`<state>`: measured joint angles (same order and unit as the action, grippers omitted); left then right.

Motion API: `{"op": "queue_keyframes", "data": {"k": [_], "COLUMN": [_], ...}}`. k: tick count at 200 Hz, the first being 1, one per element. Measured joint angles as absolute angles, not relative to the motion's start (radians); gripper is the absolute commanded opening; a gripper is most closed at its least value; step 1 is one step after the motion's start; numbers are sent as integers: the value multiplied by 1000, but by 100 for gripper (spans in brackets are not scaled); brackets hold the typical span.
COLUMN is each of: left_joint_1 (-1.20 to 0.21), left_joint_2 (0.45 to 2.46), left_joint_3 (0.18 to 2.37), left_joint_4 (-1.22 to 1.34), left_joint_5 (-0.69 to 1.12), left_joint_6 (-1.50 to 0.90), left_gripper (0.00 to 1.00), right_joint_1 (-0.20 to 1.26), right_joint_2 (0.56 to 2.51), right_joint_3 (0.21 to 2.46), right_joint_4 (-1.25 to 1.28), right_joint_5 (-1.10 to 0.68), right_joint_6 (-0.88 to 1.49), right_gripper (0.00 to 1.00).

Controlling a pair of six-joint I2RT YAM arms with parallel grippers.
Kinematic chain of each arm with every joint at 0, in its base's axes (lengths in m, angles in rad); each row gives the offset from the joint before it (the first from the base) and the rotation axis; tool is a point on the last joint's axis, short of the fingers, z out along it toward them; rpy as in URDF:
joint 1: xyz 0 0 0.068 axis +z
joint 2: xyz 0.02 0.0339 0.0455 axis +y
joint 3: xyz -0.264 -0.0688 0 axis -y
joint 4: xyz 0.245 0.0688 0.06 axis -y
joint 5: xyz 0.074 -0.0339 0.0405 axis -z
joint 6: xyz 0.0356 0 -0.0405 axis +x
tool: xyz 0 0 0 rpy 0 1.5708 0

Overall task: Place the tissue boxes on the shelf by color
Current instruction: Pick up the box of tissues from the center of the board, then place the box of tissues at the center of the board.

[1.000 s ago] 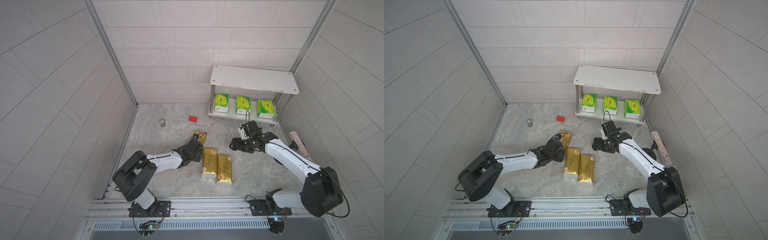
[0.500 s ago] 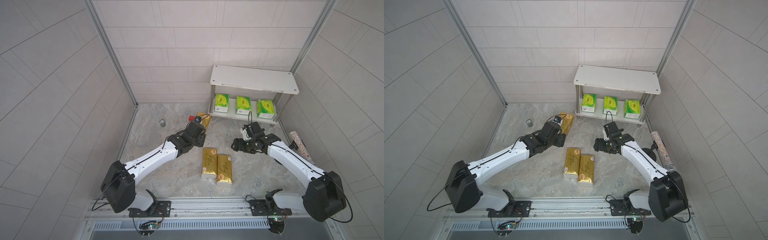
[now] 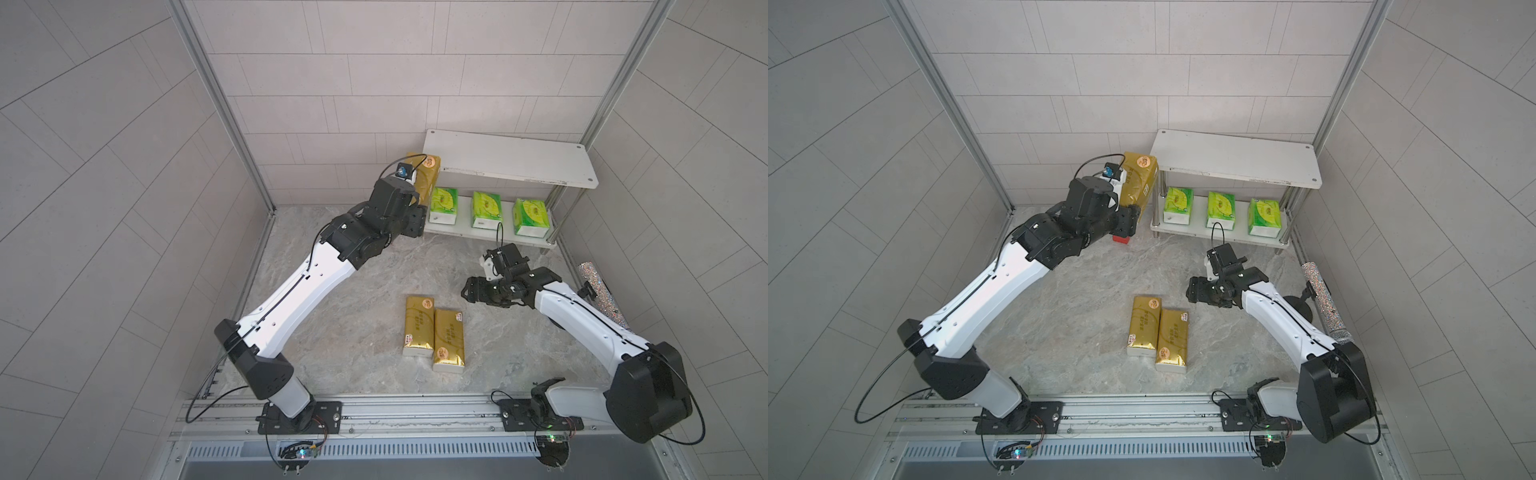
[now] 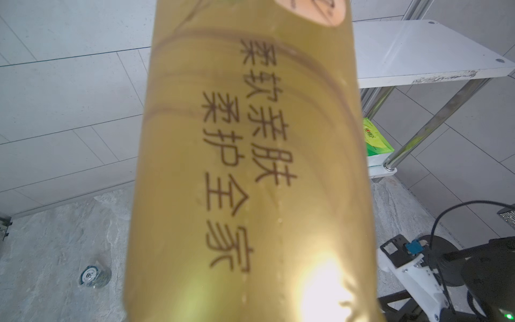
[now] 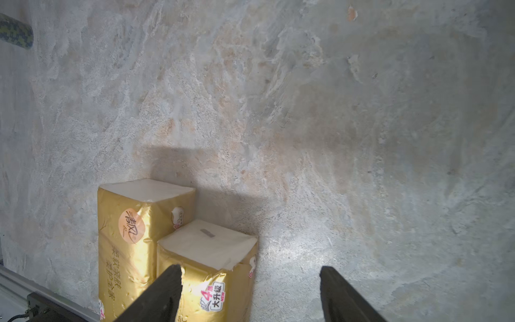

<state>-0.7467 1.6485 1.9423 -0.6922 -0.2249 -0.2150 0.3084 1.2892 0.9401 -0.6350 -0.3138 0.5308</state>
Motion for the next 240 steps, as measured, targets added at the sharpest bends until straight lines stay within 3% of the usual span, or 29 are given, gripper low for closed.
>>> {"op": "queue_keyframes", "data": {"k": [74, 139, 180, 220, 240], "left_joint_1": [-747, -724, -709, -709, -709], "left_joint_2": [1959, 2018, 1886, 1664, 1579], "left_joint_3": [2239, 2281, 2063, 1803, 1733], "left_joint_4": [-610, -536, -567, -631, -681], "left_joint_5": [-185, -209, -169, -152, -180], "left_joint_6": [-121, -112, -163, -229, -287], "left_gripper": [71, 71, 71, 71, 71], "right_joint_1": [325, 432, 392, 199, 192], "right_joint_2": [1260, 1249, 1210, 1117, 1129], "right_joint_3": [903, 878, 1035, 1110, 1117], "right_joint_4": [-589, -489, -467, -315, -237], "right_joint_5": [-317, -305, -291, -449, -517], "right_joint_6": [544, 598, 615, 760, 839], "right_gripper": [81, 79, 80, 83, 83]}}
